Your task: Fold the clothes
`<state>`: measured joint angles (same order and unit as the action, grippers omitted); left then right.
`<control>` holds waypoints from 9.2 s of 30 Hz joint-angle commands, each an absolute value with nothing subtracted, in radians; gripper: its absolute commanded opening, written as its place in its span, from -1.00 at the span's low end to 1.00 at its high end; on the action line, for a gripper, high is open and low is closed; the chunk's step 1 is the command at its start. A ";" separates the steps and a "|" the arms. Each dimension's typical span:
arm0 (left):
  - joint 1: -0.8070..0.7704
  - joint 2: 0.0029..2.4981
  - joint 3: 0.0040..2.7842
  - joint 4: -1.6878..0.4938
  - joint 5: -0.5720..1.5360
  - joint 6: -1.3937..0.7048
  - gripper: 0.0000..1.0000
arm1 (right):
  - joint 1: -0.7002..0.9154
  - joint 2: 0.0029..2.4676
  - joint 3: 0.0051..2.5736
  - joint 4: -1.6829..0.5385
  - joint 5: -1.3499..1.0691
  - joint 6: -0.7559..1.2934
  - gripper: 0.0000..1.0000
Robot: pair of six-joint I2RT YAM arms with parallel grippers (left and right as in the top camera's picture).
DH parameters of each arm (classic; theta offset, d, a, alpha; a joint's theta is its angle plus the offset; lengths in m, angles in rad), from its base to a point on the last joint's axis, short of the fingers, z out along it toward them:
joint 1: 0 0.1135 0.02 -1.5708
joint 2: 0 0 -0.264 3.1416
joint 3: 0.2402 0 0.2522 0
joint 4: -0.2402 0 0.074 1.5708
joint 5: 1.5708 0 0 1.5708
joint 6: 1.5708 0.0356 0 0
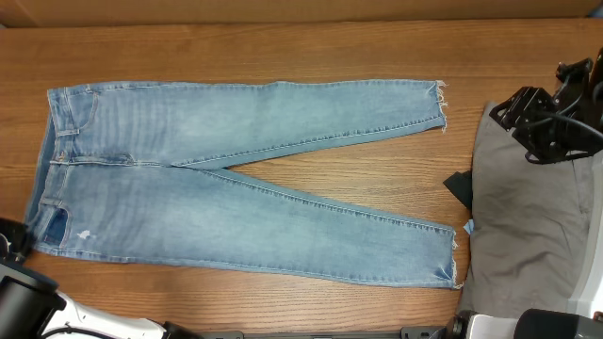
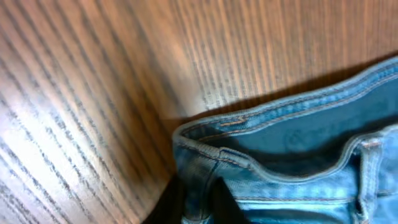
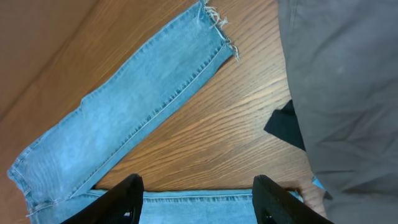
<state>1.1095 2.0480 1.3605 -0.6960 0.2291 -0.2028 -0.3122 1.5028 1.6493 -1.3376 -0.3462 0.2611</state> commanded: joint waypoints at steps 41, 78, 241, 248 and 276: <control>1.132 2.000 1.346 -0.754 0.342 -0.217 -0.92 | -0.310 1.510 0.693 -1.153 -0.207 0.662 0.07; 1.135 2.000 1.346 -0.731 0.365 -0.216 -0.91 | -0.328 1.486 0.556 -1.113 -0.172 0.842 -0.09; 0.759 1.687 1.346 -0.672 0.078 -0.345 -0.45 | -0.105 2.110 1.695 -0.522 -0.315 0.614 -0.92; 0.759 1.687 1.346 -0.677 0.078 -0.345 -0.38 | -0.105 2.111 1.695 -0.537 -0.309 0.615 -0.92; 0.759 1.689 1.346 -0.791 0.053 -0.074 0.43 | -0.157 2.111 1.695 -0.957 -0.342 0.252 0.29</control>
